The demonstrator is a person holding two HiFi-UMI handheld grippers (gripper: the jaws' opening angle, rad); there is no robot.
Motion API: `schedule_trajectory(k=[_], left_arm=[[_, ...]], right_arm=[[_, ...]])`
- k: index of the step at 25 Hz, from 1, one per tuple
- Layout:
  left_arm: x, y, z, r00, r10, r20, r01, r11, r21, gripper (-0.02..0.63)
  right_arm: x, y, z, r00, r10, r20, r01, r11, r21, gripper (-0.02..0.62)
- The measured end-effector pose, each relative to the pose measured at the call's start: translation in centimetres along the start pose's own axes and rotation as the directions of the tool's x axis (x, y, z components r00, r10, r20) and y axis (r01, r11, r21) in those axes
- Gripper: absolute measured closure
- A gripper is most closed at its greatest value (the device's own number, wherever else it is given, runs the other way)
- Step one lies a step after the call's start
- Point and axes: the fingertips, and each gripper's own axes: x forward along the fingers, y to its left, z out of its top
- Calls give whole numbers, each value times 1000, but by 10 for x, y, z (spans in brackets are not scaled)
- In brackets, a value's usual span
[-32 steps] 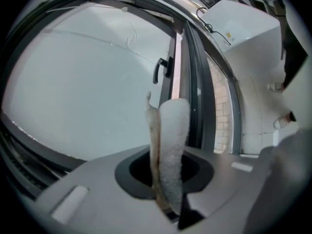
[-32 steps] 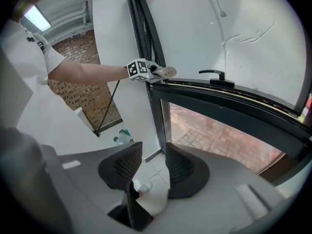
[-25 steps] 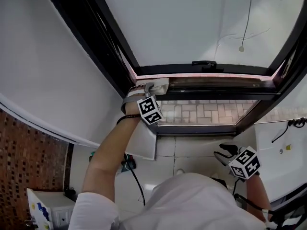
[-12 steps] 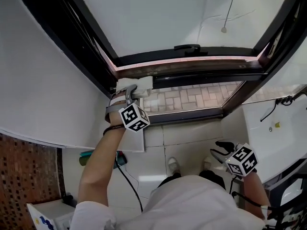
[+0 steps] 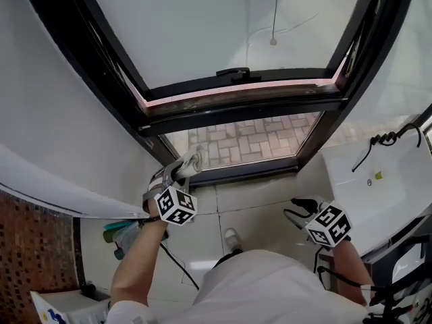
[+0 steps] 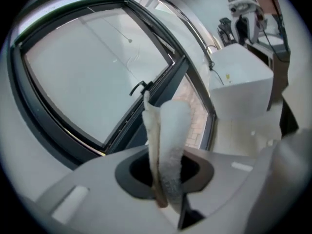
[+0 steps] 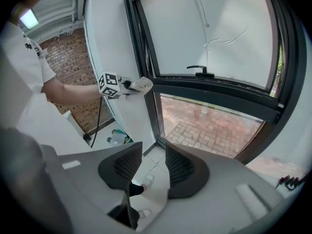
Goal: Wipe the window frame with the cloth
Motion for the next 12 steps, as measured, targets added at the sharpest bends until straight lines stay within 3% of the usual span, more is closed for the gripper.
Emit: schedule_trajectory(k=[4,9,12], left_arm=[[-60,-65,40,990,-55,128,82,973,-217,517],[-121,-139,98,974,-30,226,90,962,-259,517],[-158,-181,128,959,-45,281,143,931,-335,517]], right_arm=[[-42,-11,-28,998,-49,45,49,999,14,443],[-94,-12,-65,989,-91,114,90,996,17,451],[-119,0,-85,990,-83,114,88,995,-41,451]])
